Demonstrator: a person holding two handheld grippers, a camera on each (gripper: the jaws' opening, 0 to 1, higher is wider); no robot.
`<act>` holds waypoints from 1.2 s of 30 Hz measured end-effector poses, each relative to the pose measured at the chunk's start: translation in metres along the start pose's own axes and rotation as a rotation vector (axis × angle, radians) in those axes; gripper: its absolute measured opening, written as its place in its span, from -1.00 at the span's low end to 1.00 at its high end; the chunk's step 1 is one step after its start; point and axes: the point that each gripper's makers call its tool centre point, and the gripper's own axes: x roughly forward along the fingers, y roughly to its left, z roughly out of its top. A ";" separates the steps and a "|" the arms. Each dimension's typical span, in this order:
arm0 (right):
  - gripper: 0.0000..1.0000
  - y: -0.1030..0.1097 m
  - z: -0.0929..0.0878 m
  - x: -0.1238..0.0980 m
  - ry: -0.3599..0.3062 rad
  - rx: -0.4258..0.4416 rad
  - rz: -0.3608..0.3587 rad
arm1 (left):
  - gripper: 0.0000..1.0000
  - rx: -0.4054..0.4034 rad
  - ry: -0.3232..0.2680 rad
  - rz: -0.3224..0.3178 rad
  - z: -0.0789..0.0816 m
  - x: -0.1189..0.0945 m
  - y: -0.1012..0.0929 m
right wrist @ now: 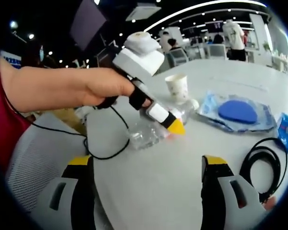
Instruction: Arrange the tabletop items into an orderly group along one side of the table until the central work area is clear of visible clutter.
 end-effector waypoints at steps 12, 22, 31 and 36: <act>0.83 0.004 0.003 0.002 0.007 -0.006 -0.001 | -0.21 -0.008 -0.078 -0.019 0.010 -0.015 0.003; 0.83 0.010 0.011 0.000 0.007 -0.030 -0.002 | -0.22 -0.012 -0.142 -0.036 0.023 -0.034 0.002; 0.82 0.013 0.015 -0.005 0.013 -0.049 -0.011 | -0.23 -0.007 -0.175 -0.041 0.024 -0.045 0.002; 0.82 0.016 0.016 -0.006 0.018 -0.059 -0.013 | -0.22 0.006 -0.181 -0.046 0.023 -0.051 0.001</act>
